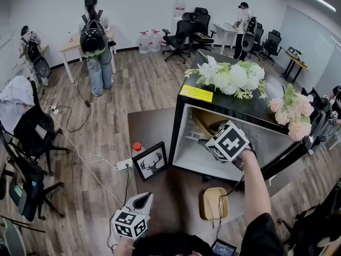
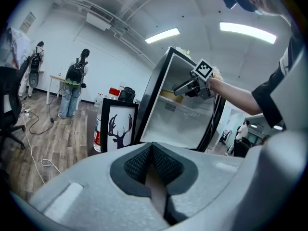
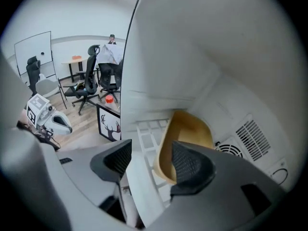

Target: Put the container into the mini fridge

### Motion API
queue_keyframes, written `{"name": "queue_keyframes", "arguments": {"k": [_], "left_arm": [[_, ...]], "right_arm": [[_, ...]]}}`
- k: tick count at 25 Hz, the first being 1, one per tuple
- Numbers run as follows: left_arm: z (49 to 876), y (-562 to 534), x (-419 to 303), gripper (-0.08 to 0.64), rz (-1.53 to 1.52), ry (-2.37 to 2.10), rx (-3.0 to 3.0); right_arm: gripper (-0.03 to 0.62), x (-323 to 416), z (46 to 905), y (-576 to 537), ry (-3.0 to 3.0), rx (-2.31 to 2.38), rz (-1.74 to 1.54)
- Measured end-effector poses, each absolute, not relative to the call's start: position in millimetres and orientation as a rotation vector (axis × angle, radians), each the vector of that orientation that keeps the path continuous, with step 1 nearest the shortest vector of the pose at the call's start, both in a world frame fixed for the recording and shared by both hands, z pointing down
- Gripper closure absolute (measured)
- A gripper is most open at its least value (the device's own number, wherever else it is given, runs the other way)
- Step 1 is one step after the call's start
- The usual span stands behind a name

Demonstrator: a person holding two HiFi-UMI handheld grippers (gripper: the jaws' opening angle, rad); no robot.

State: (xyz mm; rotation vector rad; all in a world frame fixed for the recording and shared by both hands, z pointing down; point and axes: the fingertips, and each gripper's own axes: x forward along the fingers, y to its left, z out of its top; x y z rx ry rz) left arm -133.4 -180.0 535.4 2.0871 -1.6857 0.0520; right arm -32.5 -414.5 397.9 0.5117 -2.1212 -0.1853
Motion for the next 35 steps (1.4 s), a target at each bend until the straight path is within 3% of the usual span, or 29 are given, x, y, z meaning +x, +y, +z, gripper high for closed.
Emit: {"name": "queue_keyframes", "arguments": {"k": [12, 16, 23, 31, 35], "left_arm": [[523.7, -180.3, -120.9, 0.551, 0.019, -1.622, 2.161], [522.8, -178.6, -110.9, 0.551, 0.023, -1.573, 2.200], [526.2, -175.3, -94.9, 0.551, 0.042, -1.464, 2.261], [517.7, -168.8, -66.2, 0.551, 0.012, -1.360, 2.342], [514.5, -163.1, -51.5, 0.551, 0.011, -1.293, 2.367]], "right_arm": [[0.287, -19.2, 333.2, -373.0, -2.315, 0.582, -0.311], [0.264, -10.9, 299.5, -334.9, -2.555, 0.495, -0.202], [0.267, 26.3, 256.7, -285.2, -2.680, 0.596, -0.261], [0.273, 83.0, 279.8, -240.2, -2.591, 0.808, -0.218], [0.325, 107.2, 303.0, -222.5, -2.595, 0.950, -0.114]]}}
